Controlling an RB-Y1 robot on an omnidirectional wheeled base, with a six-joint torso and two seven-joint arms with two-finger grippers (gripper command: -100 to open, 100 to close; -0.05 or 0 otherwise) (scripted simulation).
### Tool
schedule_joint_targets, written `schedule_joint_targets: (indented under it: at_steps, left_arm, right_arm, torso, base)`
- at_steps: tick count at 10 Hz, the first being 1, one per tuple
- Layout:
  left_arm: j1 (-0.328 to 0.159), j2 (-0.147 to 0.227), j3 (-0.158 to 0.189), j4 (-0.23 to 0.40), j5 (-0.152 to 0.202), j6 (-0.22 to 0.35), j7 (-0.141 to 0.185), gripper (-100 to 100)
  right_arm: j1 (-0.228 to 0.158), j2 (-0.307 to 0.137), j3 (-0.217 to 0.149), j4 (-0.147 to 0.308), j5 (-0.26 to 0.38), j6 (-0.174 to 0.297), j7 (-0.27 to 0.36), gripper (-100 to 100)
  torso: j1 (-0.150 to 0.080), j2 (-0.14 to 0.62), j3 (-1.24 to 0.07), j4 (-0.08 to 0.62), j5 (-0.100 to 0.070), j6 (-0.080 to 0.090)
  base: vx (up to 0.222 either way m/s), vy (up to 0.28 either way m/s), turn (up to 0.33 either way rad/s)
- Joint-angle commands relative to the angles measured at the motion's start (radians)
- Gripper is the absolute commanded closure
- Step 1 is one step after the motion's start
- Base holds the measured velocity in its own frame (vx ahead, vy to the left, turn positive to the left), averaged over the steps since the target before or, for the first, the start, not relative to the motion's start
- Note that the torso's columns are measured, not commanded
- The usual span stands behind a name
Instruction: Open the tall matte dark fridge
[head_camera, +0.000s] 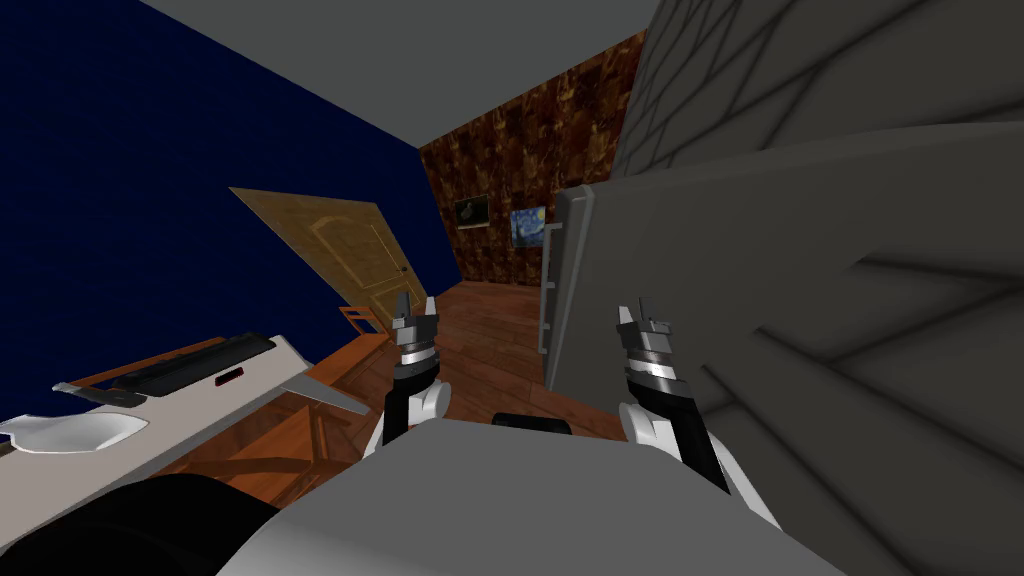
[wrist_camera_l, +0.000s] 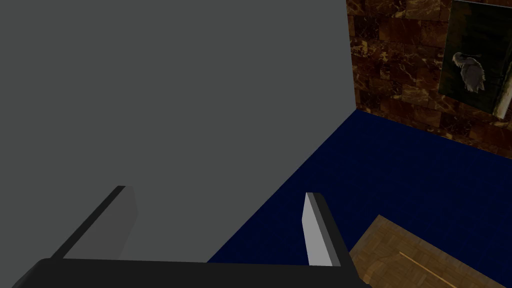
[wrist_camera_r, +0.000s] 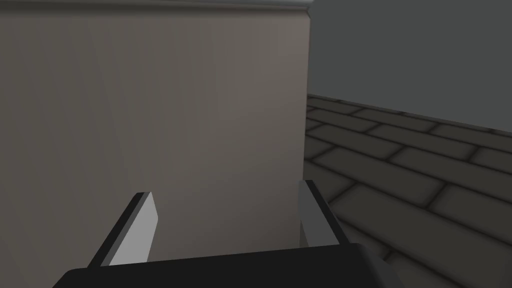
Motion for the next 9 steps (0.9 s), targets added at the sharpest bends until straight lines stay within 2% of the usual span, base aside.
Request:
schedule_joint_targets:
  at_steps: [1, 9]
  left_arm:
    - [0.000, 0.000, 0.000, 0.000, 0.000, 0.000, 0.000, 0]
    - [0.000, 0.000, 0.000, 0.000, 0.000, 0.000, 0.000, 0]
  right_arm:
    - [0.000, 0.000, 0.000, 0.000, 0.000, 0.000, 0.000, 0]
    - [0.000, 0.000, 0.000, 0.000, 0.000, 0.000, 0.000, 0]
  torso:
    - [0.000, 0.040, -0.082, 0.041, 0.000, 0.000]
    - [0.000, 0.618, -1.234, 0.617, 0.000, 0.000]
  base:
    - [0.000, 0.000, 0.000]
    - [0.000, 0.000, 0.000]
